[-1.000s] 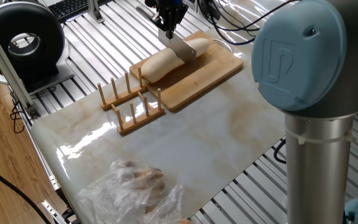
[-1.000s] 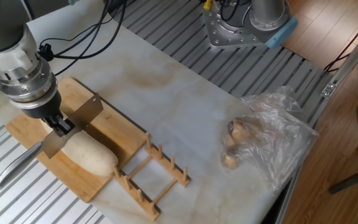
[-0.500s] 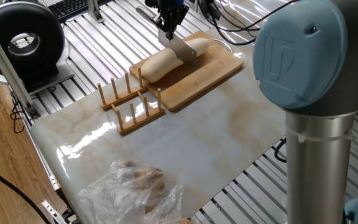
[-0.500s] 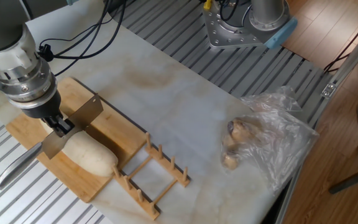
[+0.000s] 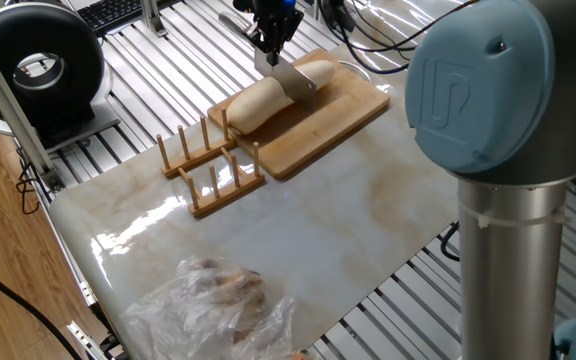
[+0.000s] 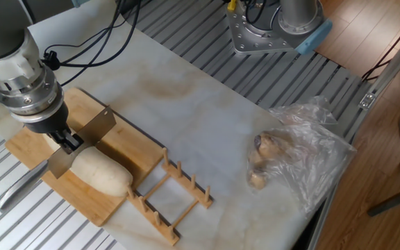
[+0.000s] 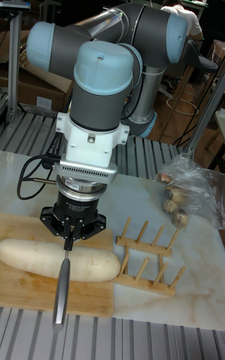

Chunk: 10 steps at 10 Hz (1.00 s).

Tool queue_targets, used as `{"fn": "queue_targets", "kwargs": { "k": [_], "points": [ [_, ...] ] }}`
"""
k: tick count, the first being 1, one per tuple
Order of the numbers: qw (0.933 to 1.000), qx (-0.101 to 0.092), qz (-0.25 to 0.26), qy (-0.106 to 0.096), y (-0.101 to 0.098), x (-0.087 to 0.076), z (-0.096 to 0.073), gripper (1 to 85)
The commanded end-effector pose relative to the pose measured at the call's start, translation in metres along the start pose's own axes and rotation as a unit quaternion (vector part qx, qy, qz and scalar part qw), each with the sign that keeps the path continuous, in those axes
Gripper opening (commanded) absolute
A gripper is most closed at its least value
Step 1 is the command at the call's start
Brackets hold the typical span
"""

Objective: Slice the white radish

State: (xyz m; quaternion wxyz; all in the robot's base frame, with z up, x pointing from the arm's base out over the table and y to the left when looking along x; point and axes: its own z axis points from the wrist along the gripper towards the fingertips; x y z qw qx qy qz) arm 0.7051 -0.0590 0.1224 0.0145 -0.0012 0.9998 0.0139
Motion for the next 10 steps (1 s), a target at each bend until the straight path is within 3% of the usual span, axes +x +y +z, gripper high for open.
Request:
{"fn": "queue_targets", "kwargs": {
  "k": [1, 4, 10],
  "points": [
    [1.0000, -0.002, 0.006, 0.004, -0.0003, -0.0004, 0.0036, 1.3],
    [0.9997, -0.003, 0.003, 0.022, 0.0013, 0.0079, 0.0040, 1.3],
    [0.9998, 0.002, 0.003, 0.022, -0.0016, 0.0054, 0.0087, 1.3]
  ]
}}
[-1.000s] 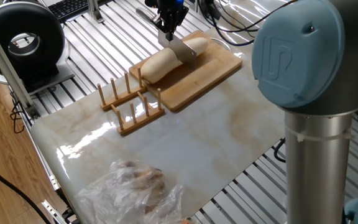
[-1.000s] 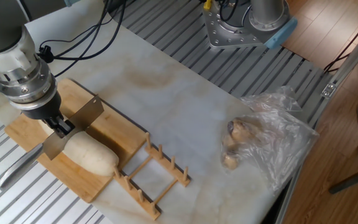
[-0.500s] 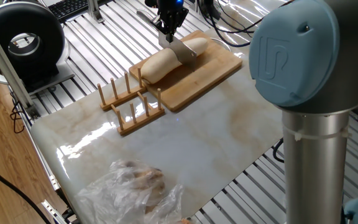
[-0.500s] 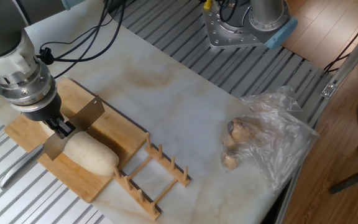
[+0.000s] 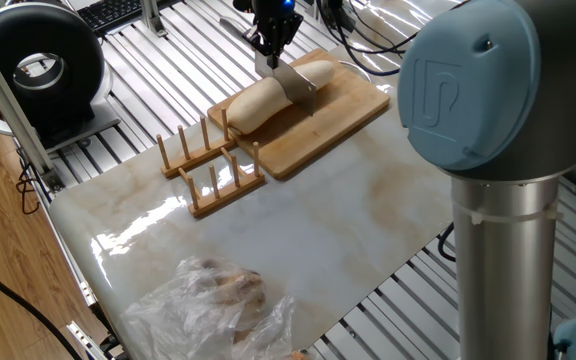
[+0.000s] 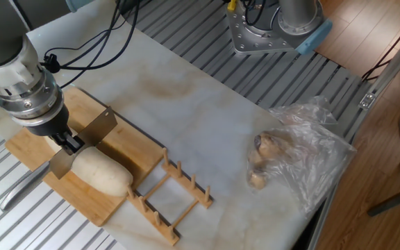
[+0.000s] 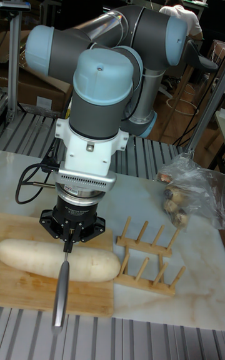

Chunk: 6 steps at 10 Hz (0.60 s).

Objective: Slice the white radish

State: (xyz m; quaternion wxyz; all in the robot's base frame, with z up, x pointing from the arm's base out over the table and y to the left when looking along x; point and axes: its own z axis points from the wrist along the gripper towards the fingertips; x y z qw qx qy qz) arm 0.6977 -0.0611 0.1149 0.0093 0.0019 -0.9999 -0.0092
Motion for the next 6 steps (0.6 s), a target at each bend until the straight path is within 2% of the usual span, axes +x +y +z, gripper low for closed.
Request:
{"fn": "queue_targets", "kwargs": {
  "k": [1, 6],
  "points": [
    [0.9999, 0.002, 0.006, -0.008, -0.002, -0.006, 0.002, 1.3],
    [0.9992, 0.006, 0.020, -0.034, 0.001, -0.021, 0.003, 1.3]
  ]
}}
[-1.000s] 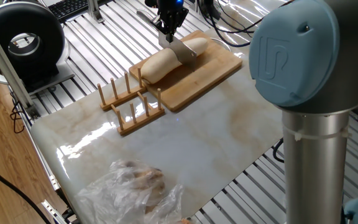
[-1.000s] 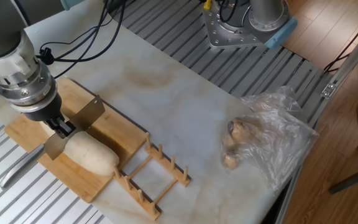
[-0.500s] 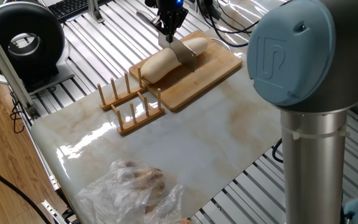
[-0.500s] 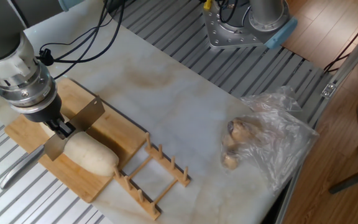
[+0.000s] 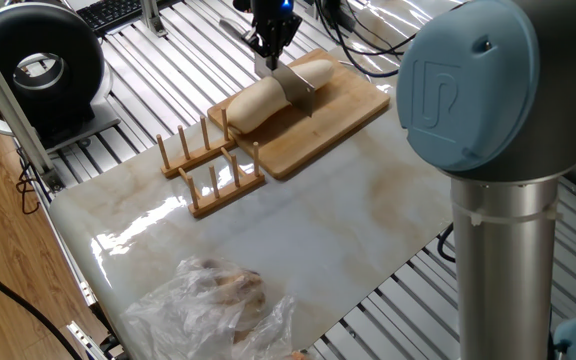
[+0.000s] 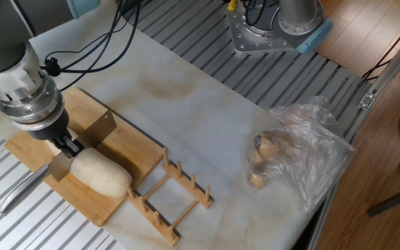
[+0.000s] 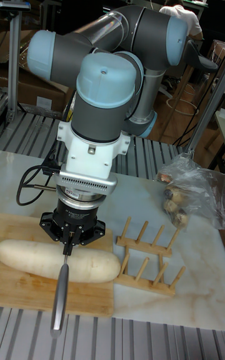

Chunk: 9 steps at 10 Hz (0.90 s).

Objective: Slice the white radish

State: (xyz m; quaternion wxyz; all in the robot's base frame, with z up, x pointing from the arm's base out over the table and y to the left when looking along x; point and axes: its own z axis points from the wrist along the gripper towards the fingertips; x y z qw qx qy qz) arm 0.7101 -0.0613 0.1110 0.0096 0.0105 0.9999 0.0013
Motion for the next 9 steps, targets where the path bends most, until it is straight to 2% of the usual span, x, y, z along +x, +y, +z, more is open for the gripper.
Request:
{"fn": "queue_targets", "kwargs": {
  "k": [1, 3, 9],
  "points": [
    [0.9997, -0.002, 0.010, -0.020, 0.0011, -0.0100, 0.0000, 1.3],
    [0.9995, -0.008, 0.013, -0.029, 0.0052, -0.0108, 0.0042, 1.3],
    [0.9995, -0.008, 0.013, -0.027, 0.0032, -0.0076, 0.0047, 1.3]
  ]
}}
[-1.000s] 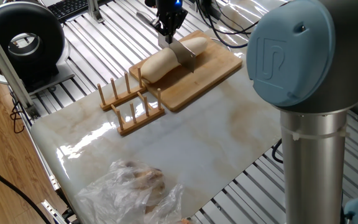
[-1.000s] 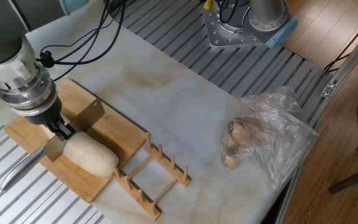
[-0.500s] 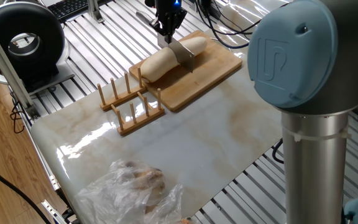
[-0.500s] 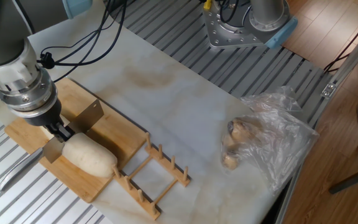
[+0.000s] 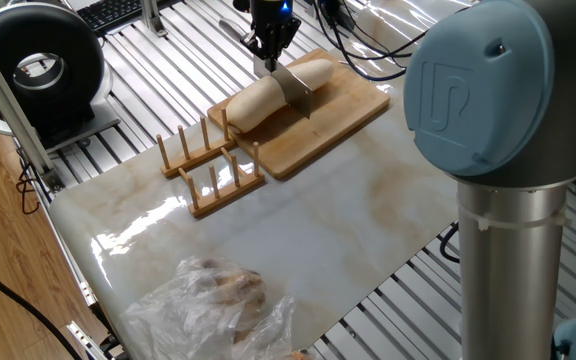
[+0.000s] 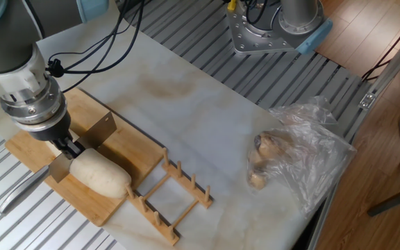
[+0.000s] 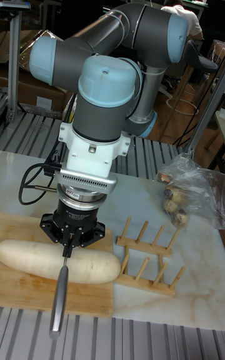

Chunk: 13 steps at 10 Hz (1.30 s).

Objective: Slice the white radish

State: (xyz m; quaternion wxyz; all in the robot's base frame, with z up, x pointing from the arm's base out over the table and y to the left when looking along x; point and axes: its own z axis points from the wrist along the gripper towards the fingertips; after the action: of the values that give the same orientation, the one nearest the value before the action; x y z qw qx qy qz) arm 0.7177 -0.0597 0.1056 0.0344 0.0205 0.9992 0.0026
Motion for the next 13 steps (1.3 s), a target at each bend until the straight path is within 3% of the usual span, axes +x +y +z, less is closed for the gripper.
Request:
{"fn": "queue_targets", "kwargs": {
  "k": [1, 13],
  "points": [
    [1.0000, -0.006, 0.004, -0.003, 0.0012, -0.0006, -0.0006, 1.3],
    [0.9998, 0.021, 0.007, 0.003, -0.0053, -0.0023, 0.0019, 1.3]
  ]
}}
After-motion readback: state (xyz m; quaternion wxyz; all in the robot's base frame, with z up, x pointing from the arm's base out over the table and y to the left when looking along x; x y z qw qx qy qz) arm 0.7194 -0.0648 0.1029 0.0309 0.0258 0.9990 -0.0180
